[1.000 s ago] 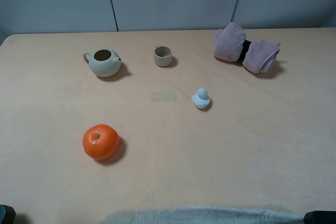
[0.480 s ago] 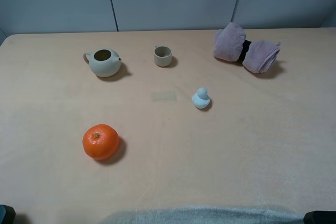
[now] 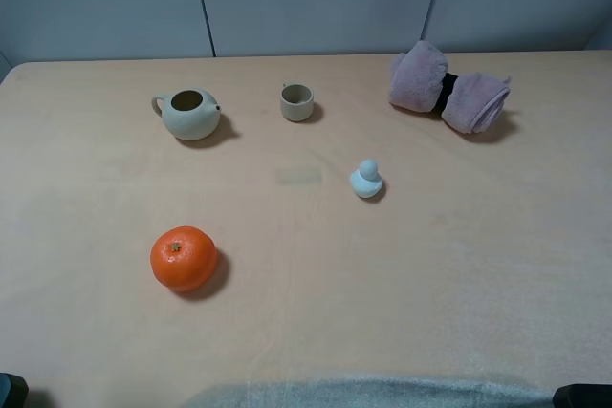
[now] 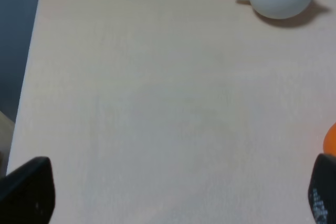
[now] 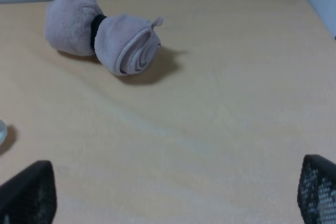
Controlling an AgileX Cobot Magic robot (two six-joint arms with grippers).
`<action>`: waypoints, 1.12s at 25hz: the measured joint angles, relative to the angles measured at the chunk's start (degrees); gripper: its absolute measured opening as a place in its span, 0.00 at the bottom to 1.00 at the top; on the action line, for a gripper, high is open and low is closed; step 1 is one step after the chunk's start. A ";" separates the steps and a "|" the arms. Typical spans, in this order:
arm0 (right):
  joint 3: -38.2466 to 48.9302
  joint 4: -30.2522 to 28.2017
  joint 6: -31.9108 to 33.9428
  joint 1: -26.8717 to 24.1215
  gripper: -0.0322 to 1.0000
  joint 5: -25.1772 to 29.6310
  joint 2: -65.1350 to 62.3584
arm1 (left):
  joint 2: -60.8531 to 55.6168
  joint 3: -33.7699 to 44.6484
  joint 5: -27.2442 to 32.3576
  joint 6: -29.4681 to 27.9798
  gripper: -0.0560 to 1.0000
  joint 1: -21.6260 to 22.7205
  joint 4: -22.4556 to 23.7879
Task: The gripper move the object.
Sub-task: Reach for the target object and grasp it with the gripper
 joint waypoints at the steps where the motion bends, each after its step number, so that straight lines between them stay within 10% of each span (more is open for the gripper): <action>1: -0.21 0.17 0.00 0.00 0.70 -0.27 0.00 | 0.00 0.00 0.00 0.00 0.96 0.00 0.00; 28: -21.42 2.60 -7.05 0.00 0.70 -10.49 47.65 | 0.00 0.00 0.00 0.00 0.96 0.00 0.00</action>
